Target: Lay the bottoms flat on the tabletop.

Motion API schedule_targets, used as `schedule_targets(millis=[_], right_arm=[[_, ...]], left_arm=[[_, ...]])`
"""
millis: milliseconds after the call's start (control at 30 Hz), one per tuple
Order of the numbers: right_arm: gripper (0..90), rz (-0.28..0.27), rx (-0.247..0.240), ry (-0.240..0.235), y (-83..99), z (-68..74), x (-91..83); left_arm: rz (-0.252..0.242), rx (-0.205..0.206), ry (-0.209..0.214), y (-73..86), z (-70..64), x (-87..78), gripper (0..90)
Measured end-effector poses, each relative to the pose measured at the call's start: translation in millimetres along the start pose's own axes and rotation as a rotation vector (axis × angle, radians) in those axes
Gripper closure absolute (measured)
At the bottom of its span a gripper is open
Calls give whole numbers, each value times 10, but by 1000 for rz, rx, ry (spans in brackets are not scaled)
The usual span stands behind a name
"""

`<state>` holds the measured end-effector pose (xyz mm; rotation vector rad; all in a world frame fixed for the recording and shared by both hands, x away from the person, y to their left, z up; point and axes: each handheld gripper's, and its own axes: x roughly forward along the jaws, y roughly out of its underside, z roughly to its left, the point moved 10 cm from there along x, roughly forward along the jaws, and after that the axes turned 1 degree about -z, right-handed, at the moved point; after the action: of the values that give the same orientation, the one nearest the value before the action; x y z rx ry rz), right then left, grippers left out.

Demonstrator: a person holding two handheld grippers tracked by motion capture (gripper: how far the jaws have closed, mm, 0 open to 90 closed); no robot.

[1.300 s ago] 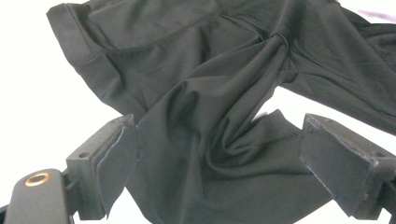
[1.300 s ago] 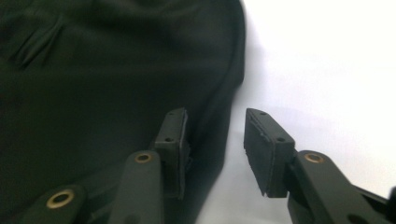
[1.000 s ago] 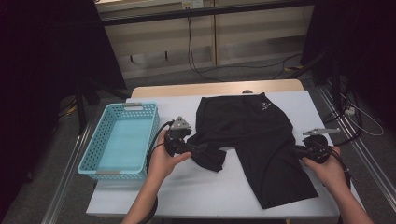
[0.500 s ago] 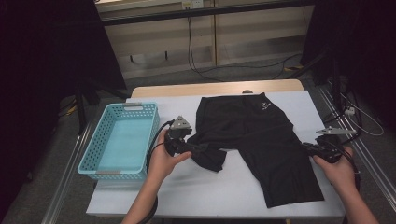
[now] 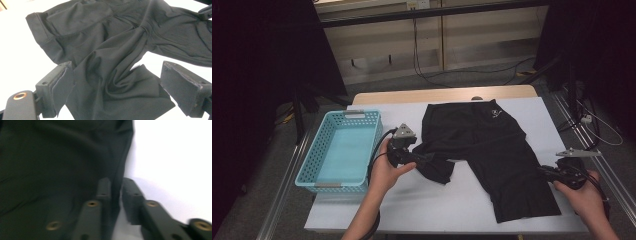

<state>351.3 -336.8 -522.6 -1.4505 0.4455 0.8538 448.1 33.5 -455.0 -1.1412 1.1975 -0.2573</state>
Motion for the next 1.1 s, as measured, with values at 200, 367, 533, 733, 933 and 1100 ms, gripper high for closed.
schedule_targets(millis=[200,367,533,733,933,1100], right_arm=[[900,5,-17,2,55,-33,-70],[881,20,-40,18,98,-58,-118],[690,-12,-77,24,2,84,-129],[569,-32,-139,-53,-198,549,45],[599,-15,-191,-158,-272,1068,286],[655,-6,-245,-234,-292,1465,389]], left_arm=[[-7,2,2,-21,-22,-5,123],[-6,0,-3,-13,3,-30,123],[-3,0,2,-12,-8,-24,122],[3,-1,2,5,-6,-2,122],[6,-8,-3,29,20,-1,121],[6,-10,1,28,12,-6,121]])
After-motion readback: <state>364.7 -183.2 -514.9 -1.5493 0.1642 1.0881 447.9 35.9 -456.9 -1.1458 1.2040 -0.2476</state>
